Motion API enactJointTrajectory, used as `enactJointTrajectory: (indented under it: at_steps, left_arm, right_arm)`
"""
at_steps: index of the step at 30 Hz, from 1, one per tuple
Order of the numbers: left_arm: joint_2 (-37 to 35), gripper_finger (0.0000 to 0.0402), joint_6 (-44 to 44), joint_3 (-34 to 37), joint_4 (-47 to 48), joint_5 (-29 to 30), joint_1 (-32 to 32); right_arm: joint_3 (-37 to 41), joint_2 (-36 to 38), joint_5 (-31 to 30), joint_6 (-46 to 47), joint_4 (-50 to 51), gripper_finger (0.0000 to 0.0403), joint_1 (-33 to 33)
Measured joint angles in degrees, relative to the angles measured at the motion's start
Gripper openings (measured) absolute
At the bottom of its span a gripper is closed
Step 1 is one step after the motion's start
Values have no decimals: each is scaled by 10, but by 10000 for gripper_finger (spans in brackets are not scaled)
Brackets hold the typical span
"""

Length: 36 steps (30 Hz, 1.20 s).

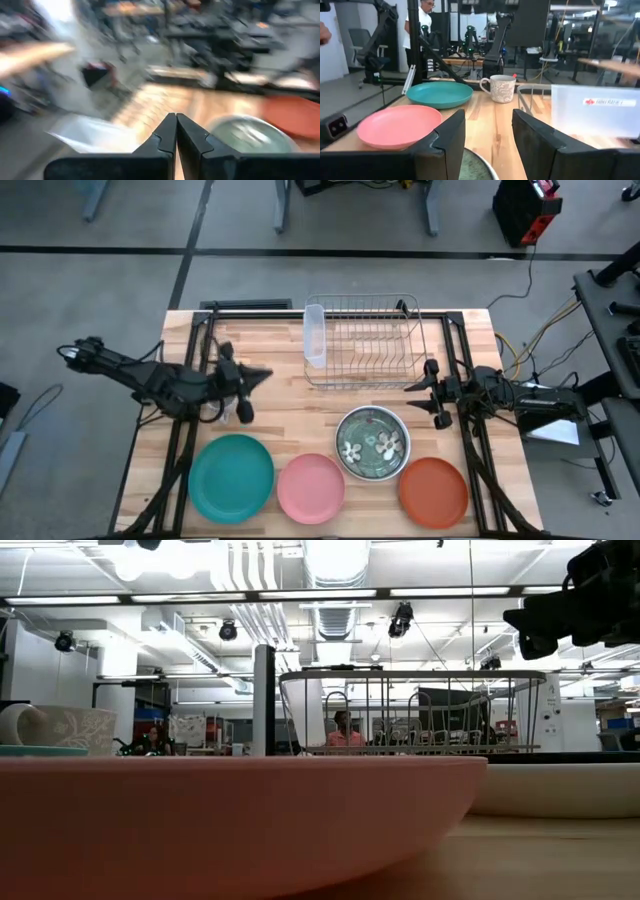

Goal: Sort dishes
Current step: Put the green plate in the dish rack

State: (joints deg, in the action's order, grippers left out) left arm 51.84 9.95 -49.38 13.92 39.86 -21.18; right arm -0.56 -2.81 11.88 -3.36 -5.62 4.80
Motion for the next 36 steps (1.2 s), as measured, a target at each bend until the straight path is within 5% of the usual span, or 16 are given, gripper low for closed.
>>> enactJointTrajectory:
  at_steps: [12,20,23,33,36]
  left_arm:
    - [79,0,115,-8,-27,-133,-2]
    - [117,0,231,-79,113,-136,-5]
    - [137,0,270,-105,178,-218,-9]
    - [237,0,633,-142,409,-426,-90]
    - [268,0,703,-175,441,-443,-135]
  right_arm:
    - [0,0,-15,60,-28,150,0]
    - [0,0,-11,83,-34,147,-2]
    - [0,0,-12,115,-37,151,-2]
    - [0,0,6,80,2,152,-2]
    - [0,0,6,78,6,149,-2]
